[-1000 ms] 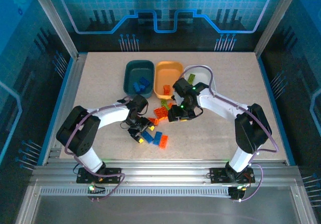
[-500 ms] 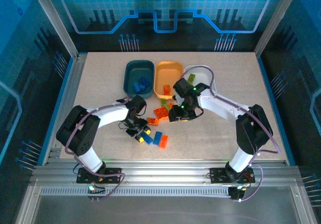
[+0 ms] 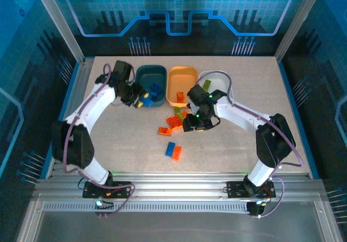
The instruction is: Sort the legos into containers by color
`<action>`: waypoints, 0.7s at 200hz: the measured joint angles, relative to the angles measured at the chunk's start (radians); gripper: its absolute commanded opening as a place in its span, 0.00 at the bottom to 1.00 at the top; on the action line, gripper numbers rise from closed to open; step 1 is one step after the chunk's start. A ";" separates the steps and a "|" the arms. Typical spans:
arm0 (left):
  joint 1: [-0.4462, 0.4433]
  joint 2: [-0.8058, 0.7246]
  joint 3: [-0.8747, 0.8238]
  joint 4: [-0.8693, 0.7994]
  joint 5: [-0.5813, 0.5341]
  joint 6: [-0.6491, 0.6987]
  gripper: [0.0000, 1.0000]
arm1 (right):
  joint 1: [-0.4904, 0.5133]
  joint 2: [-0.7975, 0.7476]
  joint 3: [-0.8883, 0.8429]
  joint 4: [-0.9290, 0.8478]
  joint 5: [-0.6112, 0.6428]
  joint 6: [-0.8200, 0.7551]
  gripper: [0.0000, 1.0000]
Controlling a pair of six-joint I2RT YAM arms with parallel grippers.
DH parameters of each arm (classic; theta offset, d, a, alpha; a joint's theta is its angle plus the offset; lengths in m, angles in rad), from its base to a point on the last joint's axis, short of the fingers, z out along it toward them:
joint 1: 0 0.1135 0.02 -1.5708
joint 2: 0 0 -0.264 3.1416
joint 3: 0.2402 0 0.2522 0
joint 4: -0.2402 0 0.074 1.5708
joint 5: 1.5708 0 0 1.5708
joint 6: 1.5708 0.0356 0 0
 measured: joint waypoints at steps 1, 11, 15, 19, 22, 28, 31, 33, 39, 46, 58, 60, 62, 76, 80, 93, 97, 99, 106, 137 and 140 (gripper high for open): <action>0.001 0.009 0.015 -0.002 -0.002 0.001 0.36 | 0.000 0.000 0.000 0.000 0.000 0.000 0.54; 0.006 0.083 0.113 -0.005 -0.016 0.022 0.36 | 0.005 0.002 0.001 -0.001 0.000 -0.001 0.54; 0.007 0.119 0.159 -0.011 -0.021 0.028 0.36 | 0.009 0.003 0.002 -0.001 0.000 -0.001 0.54; 0.008 0.151 0.194 -0.011 -0.029 0.036 0.37 | 0.013 0.005 0.003 -0.003 0.000 -0.002 0.54; 0.009 0.180 0.229 -0.013 -0.029 0.041 0.37 | 0.016 0.007 0.003 -0.004 0.000 -0.003 0.54; 0.009 0.227 0.280 -0.017 -0.037 0.051 0.37 | 0.024 0.011 0.005 -0.008 0.000 -0.004 0.54; 0.010 0.250 0.302 -0.018 -0.043 0.056 0.36 | 0.027 0.013 0.006 -0.009 0.000 -0.004 0.54; 0.010 0.267 0.318 -0.021 -0.044 0.060 0.37 | 0.031 0.014 0.006 -0.010 0.000 -0.005 0.55; 0.011 0.310 0.359 -0.029 -0.053 0.068 0.37 | 0.040 0.016 0.006 -0.012 0.001 -0.005 0.55; 0.012 0.360 0.406 -0.043 -0.060 0.079 0.37 | 0.051 0.018 0.006 -0.015 0.000 -0.005 0.55; 0.013 0.431 0.467 -0.066 -0.073 0.088 0.38 | 0.071 0.018 0.006 -0.021 0.000 -0.006 0.55; 0.014 0.443 0.476 -0.070 -0.076 0.090 0.38 | 0.075 0.018 0.006 -0.023 0.001 -0.007 0.55; 0.013 0.453 0.485 -0.074 -0.077 0.092 0.38 | 0.077 0.018 0.007 -0.023 0.000 -0.008 0.55; 0.014 0.508 0.523 -0.096 -0.084 0.101 0.39 | 0.104 0.023 0.016 -0.039 0.003 -0.013 0.55; 0.015 0.519 0.529 -0.101 -0.087 0.103 0.40 | 0.112 0.026 0.020 -0.043 0.005 -0.016 0.55; 0.015 0.546 0.541 -0.112 -0.088 0.105 0.45 | 0.136 0.039 0.035 -0.053 0.008 -0.024 0.56; 0.015 0.553 0.544 -0.116 -0.088 0.103 0.45 | 0.142 0.043 0.039 -0.055 0.009 -0.028 0.56; 0.015 0.556 0.545 -0.118 -0.088 0.105 0.46 | 0.146 0.047 0.042 -0.056 0.009 -0.030 0.56; 0.015 0.563 0.548 -0.123 -0.088 0.103 0.47 | 0.157 0.057 0.051 -0.062 0.009 -0.034 0.56; 0.015 0.572 0.550 -0.137 -0.087 0.101 0.57 | 0.206 0.123 0.090 -0.080 0.013 -0.057 0.59; 0.015 0.572 0.550 -0.137 -0.087 0.101 0.58 | 0.212 0.130 0.095 -0.084 0.013 -0.060 0.59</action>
